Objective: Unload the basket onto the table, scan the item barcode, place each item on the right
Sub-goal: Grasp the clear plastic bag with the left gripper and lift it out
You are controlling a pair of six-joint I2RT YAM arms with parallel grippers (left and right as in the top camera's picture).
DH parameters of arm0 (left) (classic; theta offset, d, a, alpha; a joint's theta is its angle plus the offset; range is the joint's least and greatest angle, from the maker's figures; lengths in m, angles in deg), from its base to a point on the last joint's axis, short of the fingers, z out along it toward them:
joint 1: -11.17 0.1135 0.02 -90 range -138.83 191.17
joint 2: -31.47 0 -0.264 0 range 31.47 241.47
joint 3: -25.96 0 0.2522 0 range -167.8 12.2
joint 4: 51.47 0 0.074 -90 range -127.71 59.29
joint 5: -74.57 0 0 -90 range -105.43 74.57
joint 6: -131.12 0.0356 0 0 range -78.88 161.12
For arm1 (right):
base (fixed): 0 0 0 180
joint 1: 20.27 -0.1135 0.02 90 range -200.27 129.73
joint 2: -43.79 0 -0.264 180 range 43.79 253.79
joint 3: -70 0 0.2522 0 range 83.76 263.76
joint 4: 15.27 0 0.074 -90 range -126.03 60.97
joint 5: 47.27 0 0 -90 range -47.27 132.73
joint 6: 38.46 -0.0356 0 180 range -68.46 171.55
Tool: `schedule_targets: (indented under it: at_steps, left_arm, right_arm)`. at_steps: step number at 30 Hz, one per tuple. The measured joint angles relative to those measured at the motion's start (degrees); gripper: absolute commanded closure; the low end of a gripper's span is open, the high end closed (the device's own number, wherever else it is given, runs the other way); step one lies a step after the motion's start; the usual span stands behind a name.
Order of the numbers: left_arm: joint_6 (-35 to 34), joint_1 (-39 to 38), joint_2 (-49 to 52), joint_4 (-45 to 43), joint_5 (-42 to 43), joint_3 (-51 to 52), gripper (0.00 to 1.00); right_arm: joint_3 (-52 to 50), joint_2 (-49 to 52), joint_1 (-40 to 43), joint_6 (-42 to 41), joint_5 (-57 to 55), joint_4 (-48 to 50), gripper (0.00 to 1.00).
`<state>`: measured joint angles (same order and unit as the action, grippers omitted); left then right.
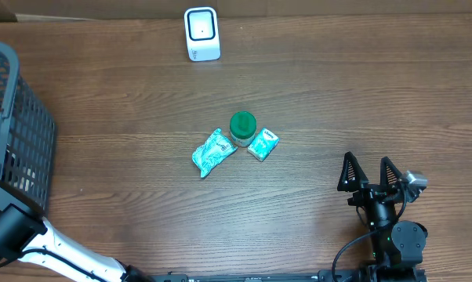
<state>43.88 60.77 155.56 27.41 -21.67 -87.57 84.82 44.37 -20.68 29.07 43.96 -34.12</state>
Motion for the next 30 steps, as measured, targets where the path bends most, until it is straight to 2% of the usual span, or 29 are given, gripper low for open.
schedule_targets:
  at_steps: [6,11,16,23,30]
  left_arm:
    - [-3.87,0.0,1.75,10.03,0.07,-8.24,0.96]
    - [-7.91,-0.02,2.36,18.62,0.7,-23.34,0.96]
    - [-10.21,-0.9,2.34,24.61,6.8,-40.5,0.96]
    - [-12.92,-5.97,1.07,28.11,15.34,-60.22,0.96]
    - [-14.47,-13.73,-9.09,29.2,21.07,-69.02,0.96]
  right_arm:
    - [0.0,0.0,0.0,0.0,-0.02,-0.09,0.0]
    - [0.0,0.0,0.0,0.02,0.0,-0.02,0.0]
    - [0.0,0.0,0.0,0.02,-0.02,-0.04,0.0]
    - [0.0,0.0,0.0,0.02,-0.02,-0.04,0.0]
    - [0.0,0.0,0.0,0.0,0.0,-0.07,0.0]
